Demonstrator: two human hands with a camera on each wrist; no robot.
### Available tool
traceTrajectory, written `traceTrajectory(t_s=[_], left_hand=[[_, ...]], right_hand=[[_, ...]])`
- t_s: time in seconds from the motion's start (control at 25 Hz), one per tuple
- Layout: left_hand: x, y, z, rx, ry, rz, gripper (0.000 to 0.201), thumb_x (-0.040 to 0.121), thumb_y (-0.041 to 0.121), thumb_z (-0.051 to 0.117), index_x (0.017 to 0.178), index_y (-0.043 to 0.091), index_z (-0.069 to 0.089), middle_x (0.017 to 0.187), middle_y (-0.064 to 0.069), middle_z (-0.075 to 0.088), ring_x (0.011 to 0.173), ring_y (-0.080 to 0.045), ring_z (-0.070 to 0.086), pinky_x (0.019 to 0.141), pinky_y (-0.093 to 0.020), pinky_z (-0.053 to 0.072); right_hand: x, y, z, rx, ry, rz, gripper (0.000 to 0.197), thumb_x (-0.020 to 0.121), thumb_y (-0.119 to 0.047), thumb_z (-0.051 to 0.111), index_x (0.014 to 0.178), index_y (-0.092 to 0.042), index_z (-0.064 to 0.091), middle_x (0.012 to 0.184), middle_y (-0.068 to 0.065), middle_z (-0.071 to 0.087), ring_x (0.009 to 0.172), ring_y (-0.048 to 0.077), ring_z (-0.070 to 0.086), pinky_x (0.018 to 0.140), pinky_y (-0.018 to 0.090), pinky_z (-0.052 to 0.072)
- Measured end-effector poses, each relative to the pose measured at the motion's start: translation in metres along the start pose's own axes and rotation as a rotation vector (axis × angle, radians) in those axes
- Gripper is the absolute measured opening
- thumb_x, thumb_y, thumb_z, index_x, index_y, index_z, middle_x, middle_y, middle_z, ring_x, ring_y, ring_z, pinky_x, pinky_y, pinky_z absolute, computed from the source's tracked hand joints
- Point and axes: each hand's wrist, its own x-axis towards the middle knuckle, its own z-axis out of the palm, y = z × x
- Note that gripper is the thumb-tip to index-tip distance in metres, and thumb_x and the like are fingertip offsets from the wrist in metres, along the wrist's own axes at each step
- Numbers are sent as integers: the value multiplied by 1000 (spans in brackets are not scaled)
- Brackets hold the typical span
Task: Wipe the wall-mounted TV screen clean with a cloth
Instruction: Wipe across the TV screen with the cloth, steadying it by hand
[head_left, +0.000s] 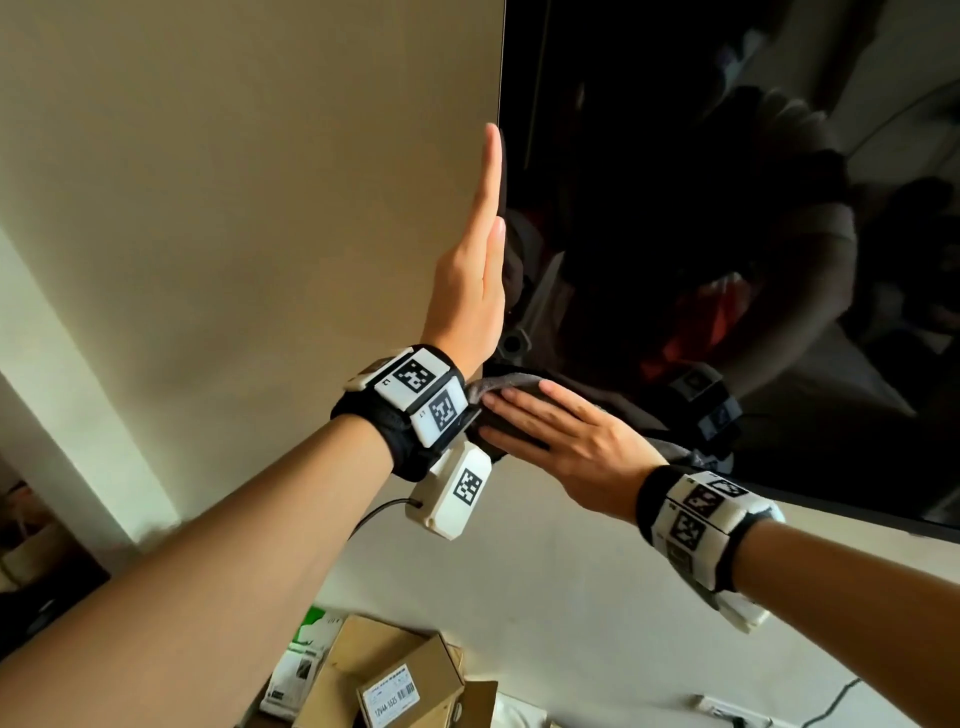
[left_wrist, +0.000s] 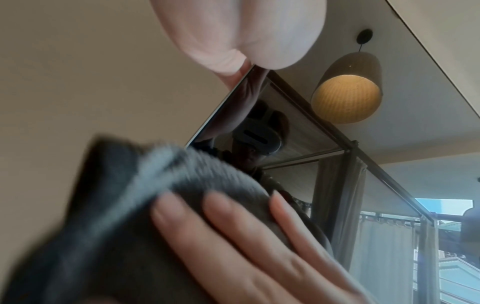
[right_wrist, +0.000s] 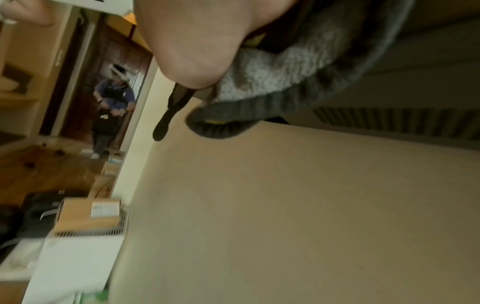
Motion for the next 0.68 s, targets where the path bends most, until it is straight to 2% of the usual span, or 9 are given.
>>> traceTrajectory(t_s=[0.08,0.2,0.36,0.44,0.52,0.56,0.6,0.64,0.68], left_hand=[[0,-2,-1,19,20,6,54,106,4,24,159,11,11,165,4,14,100,17,57,77,2,36],[-7,-3,1,-9,7,17,55,106,1,22,158,7,8,165,0,11,125,32,25,104,1,22],[-29,-11,8,0,13,-49,57,105,0,24,159,12,9,161,9,14,115,36,31,99,3,25],[-52,-18,10,6,26,-104,58,105,3,26,159,20,13,160,13,22,109,15,56,91,-5,42],[-79,-32,12,68,16,-183,60,106,6,27,156,36,14,155,-9,43,99,-21,62,76,-24,49],[-94,-41,15,93,7,-231,61,106,7,28,152,43,12,146,-19,51,91,-24,61,66,-24,46],[-109,-46,19,93,5,-281,63,106,7,28,150,49,12,142,-19,54,89,-19,63,64,-15,44],[-124,-49,25,61,14,-322,64,106,7,28,148,53,13,148,-10,52,104,-15,64,79,-9,46],[-136,-49,32,-6,44,-354,65,107,8,28,147,57,16,156,2,43,126,-13,56,99,-14,45]], right_hand=[[-28,10,-2,42,-33,-39,66,93,-3,-1,152,-14,27,160,12,19,147,25,18,120,43,10],[-36,11,-2,23,-14,-39,66,94,-4,-5,153,-13,26,159,13,20,147,25,20,120,44,9],[-10,2,-2,-36,18,-5,61,93,-11,16,154,-10,16,161,14,13,148,25,12,120,43,7],[-34,13,0,-32,20,-19,60,95,-9,13,155,-10,15,161,13,12,149,26,11,120,43,8],[-66,23,1,-1,1,-32,60,96,-6,3,155,-10,14,161,13,11,149,27,12,120,43,9],[-76,25,0,1,-14,-36,60,95,-6,3,155,-9,14,161,14,11,149,27,12,120,44,10],[-80,25,-1,-10,-20,-37,60,95,-7,8,155,-9,14,161,14,11,148,28,13,120,44,11],[-77,23,-1,-18,-7,-33,62,93,-9,16,154,-9,15,161,14,12,148,28,13,120,44,11],[-72,20,-1,-20,9,-22,65,90,-9,22,154,-9,15,161,14,12,148,28,13,120,44,11]])
